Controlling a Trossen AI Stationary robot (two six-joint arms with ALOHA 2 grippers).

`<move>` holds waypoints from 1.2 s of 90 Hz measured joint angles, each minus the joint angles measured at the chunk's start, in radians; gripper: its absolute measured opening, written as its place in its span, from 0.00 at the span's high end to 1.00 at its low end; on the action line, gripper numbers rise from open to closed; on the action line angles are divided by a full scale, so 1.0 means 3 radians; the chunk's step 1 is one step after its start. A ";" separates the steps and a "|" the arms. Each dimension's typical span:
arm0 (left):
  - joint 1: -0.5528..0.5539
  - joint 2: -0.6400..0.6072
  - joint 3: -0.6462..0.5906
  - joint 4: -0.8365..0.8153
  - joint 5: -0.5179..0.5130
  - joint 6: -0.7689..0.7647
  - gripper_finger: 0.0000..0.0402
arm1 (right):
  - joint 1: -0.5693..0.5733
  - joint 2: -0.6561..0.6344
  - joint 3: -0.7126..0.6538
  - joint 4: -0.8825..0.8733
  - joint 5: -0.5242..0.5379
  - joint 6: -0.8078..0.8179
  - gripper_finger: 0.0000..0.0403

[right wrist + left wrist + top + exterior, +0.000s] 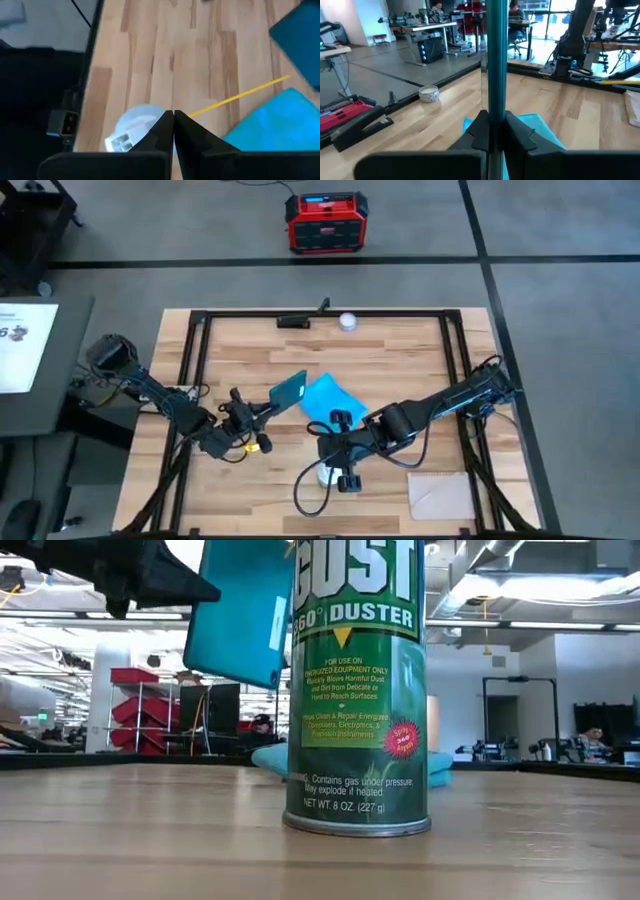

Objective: Apply microfiber cloth
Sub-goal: Spray the back of the black tablet using the spray can

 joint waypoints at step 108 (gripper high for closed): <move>-0.0292 -0.0001 0.0000 0.0022 -0.0312 -0.0112 0.99 | -0.0019 0.0085 0.0008 -0.0021 -0.0036 0.0001 1.00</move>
